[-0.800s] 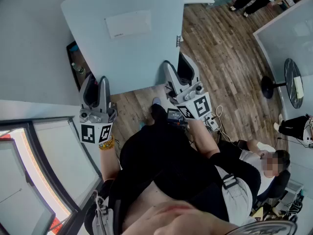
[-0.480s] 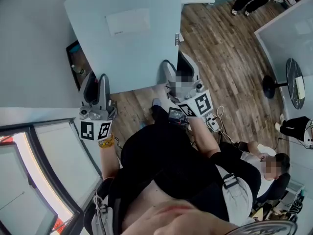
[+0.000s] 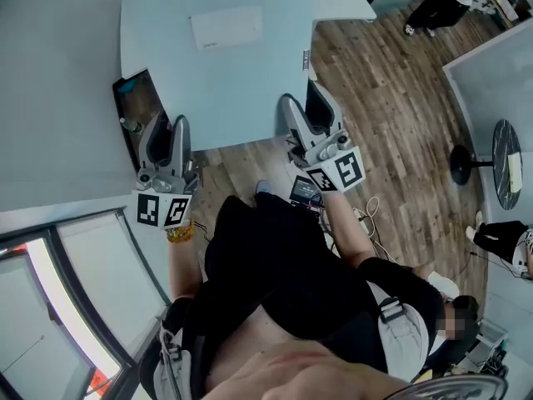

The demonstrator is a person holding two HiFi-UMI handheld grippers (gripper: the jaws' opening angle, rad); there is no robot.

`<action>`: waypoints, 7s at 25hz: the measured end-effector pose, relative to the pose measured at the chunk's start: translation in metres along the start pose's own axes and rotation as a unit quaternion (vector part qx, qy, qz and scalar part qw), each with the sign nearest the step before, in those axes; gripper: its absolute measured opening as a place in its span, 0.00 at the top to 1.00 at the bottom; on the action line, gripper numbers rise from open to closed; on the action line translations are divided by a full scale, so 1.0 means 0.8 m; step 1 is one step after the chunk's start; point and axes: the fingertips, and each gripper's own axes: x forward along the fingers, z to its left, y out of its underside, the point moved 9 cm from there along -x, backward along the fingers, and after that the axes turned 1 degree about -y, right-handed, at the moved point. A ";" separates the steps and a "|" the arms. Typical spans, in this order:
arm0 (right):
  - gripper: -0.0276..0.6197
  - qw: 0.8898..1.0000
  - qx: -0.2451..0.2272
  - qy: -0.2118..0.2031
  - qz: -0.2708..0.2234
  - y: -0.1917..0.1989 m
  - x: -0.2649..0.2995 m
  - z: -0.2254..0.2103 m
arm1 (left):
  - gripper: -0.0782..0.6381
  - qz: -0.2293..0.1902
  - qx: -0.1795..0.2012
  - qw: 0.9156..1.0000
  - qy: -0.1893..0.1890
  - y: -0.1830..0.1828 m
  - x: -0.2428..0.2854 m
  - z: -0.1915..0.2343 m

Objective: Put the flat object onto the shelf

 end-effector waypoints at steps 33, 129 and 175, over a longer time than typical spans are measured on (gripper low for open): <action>0.68 0.995 0.034 0.058 0.071 0.180 0.340 -0.351 | 0.70 0.047 -0.083 0.995 0.003 0.176 0.416 0.285; 0.63 0.918 0.090 0.130 0.364 0.411 0.339 -0.507 | 0.68 0.306 -0.035 0.948 -0.079 0.424 0.461 0.358; 0.88 0.960 -0.091 0.114 0.237 0.346 0.409 -0.414 | 0.86 0.189 0.115 0.971 -0.086 0.365 0.544 0.285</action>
